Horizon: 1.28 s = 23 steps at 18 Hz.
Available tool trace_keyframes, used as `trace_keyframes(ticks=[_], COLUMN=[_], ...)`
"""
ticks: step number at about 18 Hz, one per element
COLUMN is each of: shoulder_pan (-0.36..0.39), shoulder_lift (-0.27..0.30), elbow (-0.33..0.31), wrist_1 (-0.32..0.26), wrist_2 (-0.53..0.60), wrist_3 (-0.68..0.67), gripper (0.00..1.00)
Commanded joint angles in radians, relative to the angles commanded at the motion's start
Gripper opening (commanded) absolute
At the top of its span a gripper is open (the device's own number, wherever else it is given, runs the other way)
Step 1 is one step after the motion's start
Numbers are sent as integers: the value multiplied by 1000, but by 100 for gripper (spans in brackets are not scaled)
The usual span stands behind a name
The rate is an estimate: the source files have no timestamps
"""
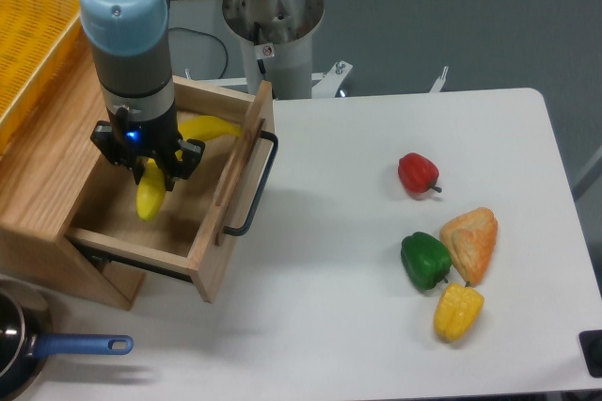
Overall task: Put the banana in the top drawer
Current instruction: 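Lower the banana into the drawer bottom and open the gripper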
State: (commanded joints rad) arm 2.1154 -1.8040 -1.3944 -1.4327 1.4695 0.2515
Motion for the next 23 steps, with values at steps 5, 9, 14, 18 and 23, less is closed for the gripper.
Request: trace_keyframes(ticks=[5, 9, 14, 18, 23], shoulder_pan=[0, -2, -5, -12, -15], shoulder_lift=[0, -8, -15, -14, -14], elbow=[-3, -6, -20, -21, -23], wrist_1=[0, 0, 0, 0, 14], wrist_2=[0, -1, -3, -3, -3], wrist_3=[3, 3, 3, 3, 3], gripper=[37, 37, 38, 38, 42])
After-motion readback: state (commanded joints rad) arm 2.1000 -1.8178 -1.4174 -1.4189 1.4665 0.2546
